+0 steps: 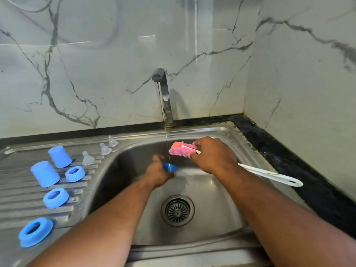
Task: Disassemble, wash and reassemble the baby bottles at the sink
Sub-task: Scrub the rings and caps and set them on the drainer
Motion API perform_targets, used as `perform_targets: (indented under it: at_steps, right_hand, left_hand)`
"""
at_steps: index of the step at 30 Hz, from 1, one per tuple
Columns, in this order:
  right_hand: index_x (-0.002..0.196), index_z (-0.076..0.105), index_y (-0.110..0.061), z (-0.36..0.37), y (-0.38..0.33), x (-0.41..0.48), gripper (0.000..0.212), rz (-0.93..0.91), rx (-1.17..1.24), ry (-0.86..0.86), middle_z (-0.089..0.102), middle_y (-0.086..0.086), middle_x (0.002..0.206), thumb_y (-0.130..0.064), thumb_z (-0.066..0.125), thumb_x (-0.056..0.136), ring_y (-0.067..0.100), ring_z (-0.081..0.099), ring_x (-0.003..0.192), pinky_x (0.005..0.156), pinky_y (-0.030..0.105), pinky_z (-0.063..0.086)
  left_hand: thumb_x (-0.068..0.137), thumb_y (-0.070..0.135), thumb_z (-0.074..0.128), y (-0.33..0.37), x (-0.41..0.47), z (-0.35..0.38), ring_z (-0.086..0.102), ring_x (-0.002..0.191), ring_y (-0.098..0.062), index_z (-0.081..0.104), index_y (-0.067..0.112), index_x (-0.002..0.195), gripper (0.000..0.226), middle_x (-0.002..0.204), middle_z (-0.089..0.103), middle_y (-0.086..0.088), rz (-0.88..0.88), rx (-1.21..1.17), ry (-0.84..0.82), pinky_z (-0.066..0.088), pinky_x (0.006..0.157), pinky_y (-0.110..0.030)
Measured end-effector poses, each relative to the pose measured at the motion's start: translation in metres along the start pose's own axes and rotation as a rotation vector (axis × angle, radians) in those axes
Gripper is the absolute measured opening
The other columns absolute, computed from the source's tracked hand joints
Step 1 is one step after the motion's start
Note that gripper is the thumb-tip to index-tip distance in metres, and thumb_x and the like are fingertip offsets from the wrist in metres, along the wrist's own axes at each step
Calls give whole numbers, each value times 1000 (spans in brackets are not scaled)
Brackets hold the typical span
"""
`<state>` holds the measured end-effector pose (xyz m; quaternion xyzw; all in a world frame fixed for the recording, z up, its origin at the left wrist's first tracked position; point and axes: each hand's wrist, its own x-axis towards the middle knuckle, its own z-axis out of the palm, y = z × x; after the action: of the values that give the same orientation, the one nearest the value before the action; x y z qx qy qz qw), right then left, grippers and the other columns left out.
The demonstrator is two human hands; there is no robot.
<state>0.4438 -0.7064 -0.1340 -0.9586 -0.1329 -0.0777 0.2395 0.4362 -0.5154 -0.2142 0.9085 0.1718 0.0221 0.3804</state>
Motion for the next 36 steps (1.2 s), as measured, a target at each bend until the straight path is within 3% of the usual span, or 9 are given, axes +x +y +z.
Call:
perform_targets:
  at_steps: [4, 11, 16, 19, 24, 27, 30, 33, 36]
  right_hand:
    - [129, 64, -33, -2, 0, 0, 39, 16, -2, 31, 71, -3, 118, -49, 65, 93, 23, 66, 104, 74, 30, 42]
    - [135, 61, -32, -7, -2, -3, 43, -12, 10, 92, 70, -3, 125, -49, 62, 96, 24, 65, 111, 84, 34, 48]
    - [132, 61, -37, -10, -4, -3, 35, -61, 6, 108, 72, -4, 116, -45, 56, 99, 23, 66, 104, 73, 30, 41]
    - [132, 59, -39, -11, -5, -2, 33, -116, 7, 139, 72, -4, 110, -42, 53, 100, 24, 66, 100, 73, 33, 47]
    - [138, 56, -39, -19, -9, -4, 38, -244, -64, 246, 67, -4, 115, -36, 55, 100, 21, 62, 107, 90, 38, 44]
    - [130, 59, -45, -21, -8, -6, 42, -370, -169, 370, 65, -11, 102, -30, 68, 91, 18, 61, 101, 95, 47, 32]
    - [120, 63, -48, -17, -7, -6, 48, -486, -201, 384, 60, -16, 95, -26, 77, 80, 14, 60, 94, 99, 50, 26]
    - [122, 61, -50, -12, -6, -6, 52, -602, -186, 319, 58, -18, 95, -23, 76, 80, 11, 59, 100, 107, 53, 22]
    - [126, 57, -48, -11, -8, -6, 50, -714, -188, 256, 57, -19, 98, -24, 72, 84, 9, 55, 104, 112, 53, 21]
  left_hand:
    - [77, 11, 87, -5, 10, -8, 62, 110, -18, 46, 14, 138, 73, 126, 59, -3, 45, -399, 153, 53, 98, -31]
    - [76, 10, 87, -2, 12, -12, 65, 103, -13, 59, 21, 121, 54, 112, 66, 6, 154, -491, 221, 55, 94, -28]
    - [79, 8, 84, 2, 5, -20, 66, 102, -6, 62, 27, 123, 53, 116, 69, 9, 205, -513, 210, 55, 88, -22]
    - [82, 6, 81, 6, -8, -32, 65, 104, -3, 63, 33, 123, 52, 116, 68, 13, 251, -508, 207, 51, 84, -17]
    - [85, 4, 79, 12, -37, -57, 68, 110, -14, 63, 31, 123, 49, 118, 69, 8, 282, -613, 118, 55, 99, -35]
    - [88, 7, 77, 7, -55, -68, 64, 117, -13, 59, 27, 127, 48, 126, 67, 4, 301, -618, 78, 52, 103, -37]
    - [91, 7, 72, 3, -71, -76, 66, 111, -16, 59, 22, 131, 44, 128, 68, -3, 320, -733, -83, 56, 87, -31]
    - [90, 17, 64, 5, -80, -75, 67, 91, -19, 61, 12, 131, 42, 115, 72, -8, 266, -959, -278, 55, 79, -32]
    - [94, 25, 53, 11, -79, -73, 59, 74, -20, 59, 4, 132, 43, 105, 66, -19, 216, -1054, -363, 53, 66, -30]
